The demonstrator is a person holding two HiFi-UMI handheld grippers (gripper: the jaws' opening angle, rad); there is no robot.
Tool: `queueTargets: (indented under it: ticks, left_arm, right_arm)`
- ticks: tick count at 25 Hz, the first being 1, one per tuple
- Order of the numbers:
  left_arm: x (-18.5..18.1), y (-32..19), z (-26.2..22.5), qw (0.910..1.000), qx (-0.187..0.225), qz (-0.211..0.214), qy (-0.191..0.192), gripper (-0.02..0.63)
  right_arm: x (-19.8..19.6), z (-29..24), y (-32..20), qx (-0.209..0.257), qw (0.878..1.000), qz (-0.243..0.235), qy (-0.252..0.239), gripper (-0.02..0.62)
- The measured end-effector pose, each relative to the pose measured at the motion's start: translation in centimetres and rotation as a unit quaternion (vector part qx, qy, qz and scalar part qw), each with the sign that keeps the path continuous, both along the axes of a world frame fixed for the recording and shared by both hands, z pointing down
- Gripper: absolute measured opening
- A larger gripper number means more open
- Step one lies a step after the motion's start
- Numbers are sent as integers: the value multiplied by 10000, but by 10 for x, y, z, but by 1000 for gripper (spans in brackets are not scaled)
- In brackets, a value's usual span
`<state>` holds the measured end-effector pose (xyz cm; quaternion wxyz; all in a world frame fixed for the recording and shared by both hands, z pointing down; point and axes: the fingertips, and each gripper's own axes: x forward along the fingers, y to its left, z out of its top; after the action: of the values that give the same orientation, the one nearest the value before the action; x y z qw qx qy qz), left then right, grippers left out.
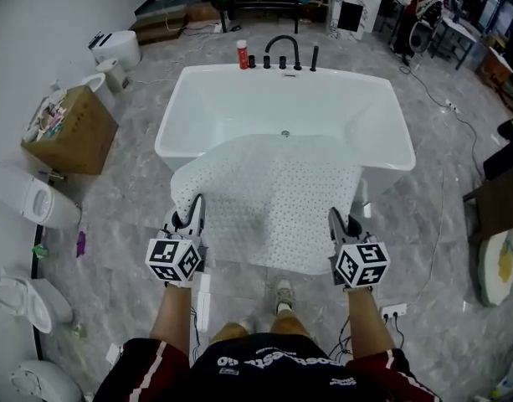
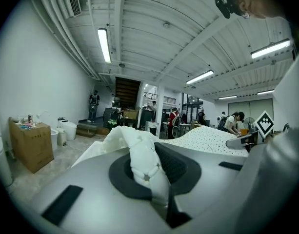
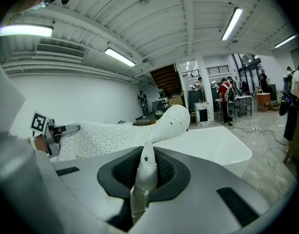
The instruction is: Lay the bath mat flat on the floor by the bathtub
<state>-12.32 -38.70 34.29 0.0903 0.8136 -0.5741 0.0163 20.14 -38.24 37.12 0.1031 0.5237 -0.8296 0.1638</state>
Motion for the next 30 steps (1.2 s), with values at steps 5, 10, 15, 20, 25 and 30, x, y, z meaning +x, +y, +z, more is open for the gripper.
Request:
queueTargets:
  ticks: [5, 10, 15, 20, 25, 30]
  left_arm:
    - [0, -4, 34, 9993, -318, -138, -105, 31]
    - [-5, -8, 63, 9976, -572, -356, -162, 31]
    - [-4, -19, 82, 9960, -706, -516, -210, 31]
    - [-14, -18, 93, 9952, -739, -623, -148, 31]
    - [-14, -15, 104, 9964, -692, -484, -125, 31]
    - [-24, -10, 117, 9974, -578, -385, -166, 31]
  right_arm:
    - [-2, 37, -12, -314, 9994, -167, -18, 48]
    - [-10, 70, -27, -530, 9979, -368, -23, 48]
    - [-15, 95, -42, -753, 9959, -446, -221, 46]
    - [-29, 101, -45, -829, 9952, -467, -213, 46]
    - [-23, 111, -36, -756, 9967, -277, -95, 46]
    - [-34, 132, -26, -786, 9969, -55, -35, 46]
